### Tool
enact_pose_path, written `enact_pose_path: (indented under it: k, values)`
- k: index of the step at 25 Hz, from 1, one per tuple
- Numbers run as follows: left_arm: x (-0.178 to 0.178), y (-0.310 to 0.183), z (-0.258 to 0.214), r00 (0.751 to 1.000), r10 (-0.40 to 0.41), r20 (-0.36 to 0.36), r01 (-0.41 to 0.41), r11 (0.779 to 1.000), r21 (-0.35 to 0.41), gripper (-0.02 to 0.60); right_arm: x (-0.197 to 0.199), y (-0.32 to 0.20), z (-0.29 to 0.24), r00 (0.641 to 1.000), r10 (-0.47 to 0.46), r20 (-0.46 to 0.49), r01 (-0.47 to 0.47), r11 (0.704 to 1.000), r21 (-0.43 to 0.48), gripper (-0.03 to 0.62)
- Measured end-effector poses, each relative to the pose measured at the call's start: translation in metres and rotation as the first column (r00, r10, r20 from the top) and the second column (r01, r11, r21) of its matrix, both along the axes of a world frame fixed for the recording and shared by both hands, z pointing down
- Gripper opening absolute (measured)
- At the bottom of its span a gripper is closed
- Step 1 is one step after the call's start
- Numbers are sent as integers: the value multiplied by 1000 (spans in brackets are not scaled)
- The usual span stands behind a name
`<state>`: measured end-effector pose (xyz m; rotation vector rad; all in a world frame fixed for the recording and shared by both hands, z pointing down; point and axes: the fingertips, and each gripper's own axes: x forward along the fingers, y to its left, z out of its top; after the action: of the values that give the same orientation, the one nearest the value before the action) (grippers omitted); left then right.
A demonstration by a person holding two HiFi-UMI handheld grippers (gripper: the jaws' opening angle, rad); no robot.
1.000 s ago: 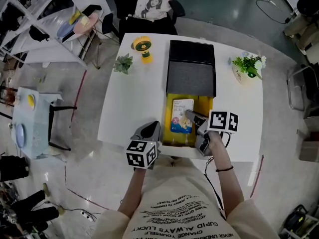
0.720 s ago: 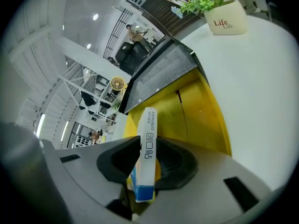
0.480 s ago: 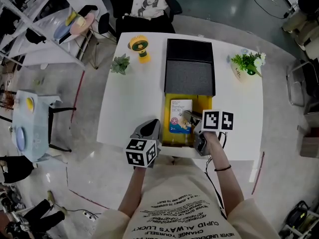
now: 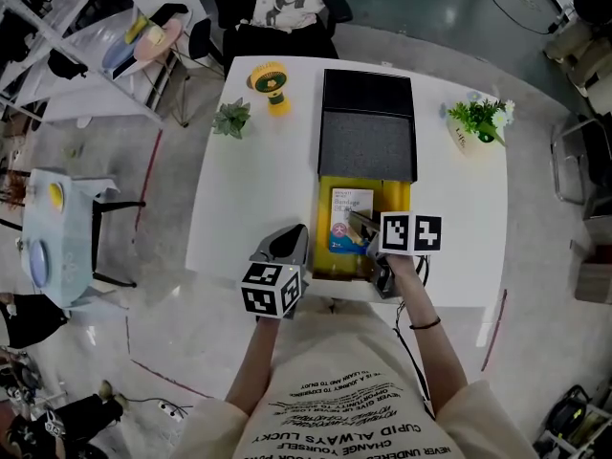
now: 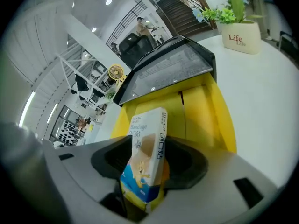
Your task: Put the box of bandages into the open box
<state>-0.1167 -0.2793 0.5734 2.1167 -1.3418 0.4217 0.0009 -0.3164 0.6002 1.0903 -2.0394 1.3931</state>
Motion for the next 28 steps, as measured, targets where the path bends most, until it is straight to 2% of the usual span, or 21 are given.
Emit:
enact_pose_path:
  k: [9, 13, 18, 21, 26, 28]
  values:
    - [4, 1, 0, 1000, 18, 3, -18, 1000, 1, 23, 1, 1, -3, 996, 9, -86, -4, 998, 55, 255]
    - [6, 1, -1, 1000, 25, 2, -25, 1000, 3, 23, 3, 1, -4, 995, 25, -94, -19, 998, 65, 255]
    - [4, -1, -9, 1000, 22, 7, -22, 999, 32, 23, 11, -1, -14, 993, 47, -106, -34, 991, 128, 250]
    - [5, -5, -20, 1000, 22, 9, -22, 997, 73, 23, 15, -1, -23, 992, 34, -120, -11, 982, 190, 184]
    - [8, -11, -35, 999, 50, 19, -52, 990, 131, 22, 16, -1, -33, 994, 2, -113, 25, 970, 243, 73]
    - [9, -11, -41, 997, 68, 32, -72, 986, 148, 23, 16, -1, -39, 993, -14, -117, 46, 961, 273, 47]
